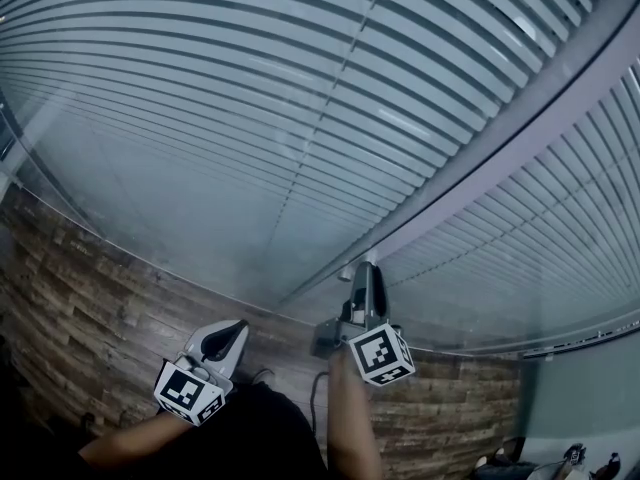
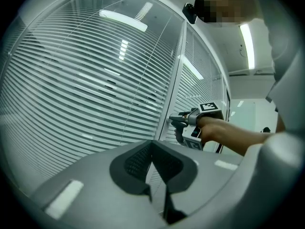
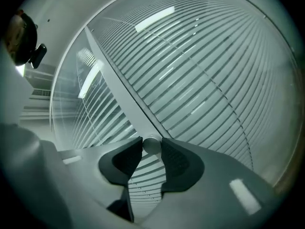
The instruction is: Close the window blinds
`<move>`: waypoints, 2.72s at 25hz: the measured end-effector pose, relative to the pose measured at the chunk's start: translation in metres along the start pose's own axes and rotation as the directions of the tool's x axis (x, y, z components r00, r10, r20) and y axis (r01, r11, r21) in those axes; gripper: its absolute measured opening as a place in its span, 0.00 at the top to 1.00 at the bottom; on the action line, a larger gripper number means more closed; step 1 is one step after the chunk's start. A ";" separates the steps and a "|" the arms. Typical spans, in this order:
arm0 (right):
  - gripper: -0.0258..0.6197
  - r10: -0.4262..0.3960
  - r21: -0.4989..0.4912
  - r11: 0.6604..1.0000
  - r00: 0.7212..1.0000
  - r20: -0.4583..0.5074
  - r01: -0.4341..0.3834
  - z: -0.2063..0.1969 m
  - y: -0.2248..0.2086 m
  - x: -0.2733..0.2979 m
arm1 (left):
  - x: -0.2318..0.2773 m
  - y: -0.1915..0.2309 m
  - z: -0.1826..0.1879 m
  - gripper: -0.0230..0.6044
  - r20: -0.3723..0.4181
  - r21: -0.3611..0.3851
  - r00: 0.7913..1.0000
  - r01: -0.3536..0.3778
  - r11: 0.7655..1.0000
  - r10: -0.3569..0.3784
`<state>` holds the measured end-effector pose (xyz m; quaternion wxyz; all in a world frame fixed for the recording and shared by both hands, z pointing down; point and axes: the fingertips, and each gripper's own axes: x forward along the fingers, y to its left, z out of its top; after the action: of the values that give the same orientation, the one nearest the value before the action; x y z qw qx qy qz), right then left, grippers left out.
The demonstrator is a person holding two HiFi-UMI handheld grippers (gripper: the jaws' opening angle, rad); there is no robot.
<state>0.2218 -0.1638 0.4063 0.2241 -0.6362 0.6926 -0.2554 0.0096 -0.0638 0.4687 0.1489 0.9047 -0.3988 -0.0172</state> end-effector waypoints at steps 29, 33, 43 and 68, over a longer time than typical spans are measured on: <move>0.76 0.030 -0.081 0.996 1.000 -0.007 -0.031 -0.010 0.005 -0.004 | 0.000 -0.008 -0.002 0.96 0.005 0.001 0.999 0.039 0.999 -0.039; 0.79 0.010 -0.055 0.998 1.000 -0.005 -0.010 -0.009 0.001 -0.002 | 0.000 -0.003 -0.001 0.96 0.006 -0.003 1.000 0.028 1.000 -0.028; 0.77 -0.142 -0.725 0.688 0.983 -0.114 0.016 -0.013 0.003 0.002 | 0.004 0.002 -0.002 0.96 -0.005 -0.003 1.000 0.029 1.000 -0.030; 0.76 -0.018 -0.090 0.996 0.998 -0.063 0.012 -0.003 -0.003 -0.001 | -0.004 0.012 -0.004 0.96 -0.013 -0.037 1.000 -0.001 0.999 0.001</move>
<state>0.2226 -0.1626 0.4109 0.1712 -0.6424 0.7054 -0.2458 -0.0011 -0.0681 0.4753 0.1681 0.9017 -0.3979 -0.0184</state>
